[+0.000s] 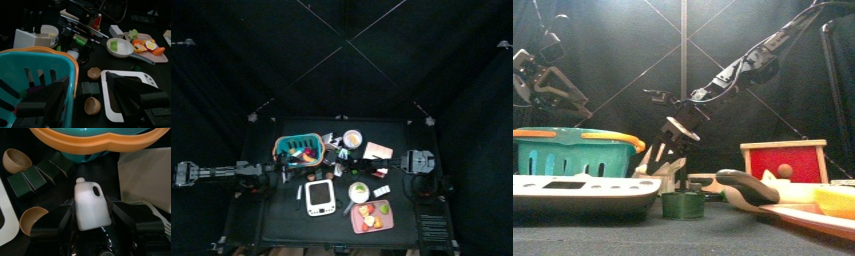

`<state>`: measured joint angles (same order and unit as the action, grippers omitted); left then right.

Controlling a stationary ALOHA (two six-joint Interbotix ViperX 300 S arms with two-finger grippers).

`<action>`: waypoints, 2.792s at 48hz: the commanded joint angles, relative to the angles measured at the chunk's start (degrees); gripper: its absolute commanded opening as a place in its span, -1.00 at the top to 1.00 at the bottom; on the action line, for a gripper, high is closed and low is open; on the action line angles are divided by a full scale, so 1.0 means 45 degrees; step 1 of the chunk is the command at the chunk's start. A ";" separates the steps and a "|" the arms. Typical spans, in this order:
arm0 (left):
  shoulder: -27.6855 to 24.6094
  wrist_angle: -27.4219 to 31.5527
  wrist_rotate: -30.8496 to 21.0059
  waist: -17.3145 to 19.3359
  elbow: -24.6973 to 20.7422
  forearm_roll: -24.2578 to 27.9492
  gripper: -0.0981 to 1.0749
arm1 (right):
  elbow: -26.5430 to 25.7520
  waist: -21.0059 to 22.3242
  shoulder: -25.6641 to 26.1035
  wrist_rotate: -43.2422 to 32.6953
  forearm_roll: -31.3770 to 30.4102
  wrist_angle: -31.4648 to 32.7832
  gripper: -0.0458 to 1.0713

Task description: Hand over detergent

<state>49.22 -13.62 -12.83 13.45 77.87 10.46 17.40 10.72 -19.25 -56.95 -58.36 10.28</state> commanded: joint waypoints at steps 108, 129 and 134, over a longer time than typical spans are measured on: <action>-0.0020 -0.0137 0.0000 0.0039 0.0039 0.0000 -0.78 | 1.0469 0.2891 1.0840 1.0234 1.4707 -1.3398 -0.45; -0.0039 -0.0137 0.0000 0.0195 0.0098 0.0000 -0.78 | 1.2383 0.0684 1.0234 1.3066 1.8965 -1.6738 -0.45; -0.0039 -0.0195 0.0000 0.0195 0.0098 0.0000 -0.78 | 1.2695 0.0234 0.9980 1.3047 1.9531 -1.7441 -0.45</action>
<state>49.22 -13.71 -12.83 14.24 78.93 10.46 74.27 13.27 25.84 1.67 27.77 -65.48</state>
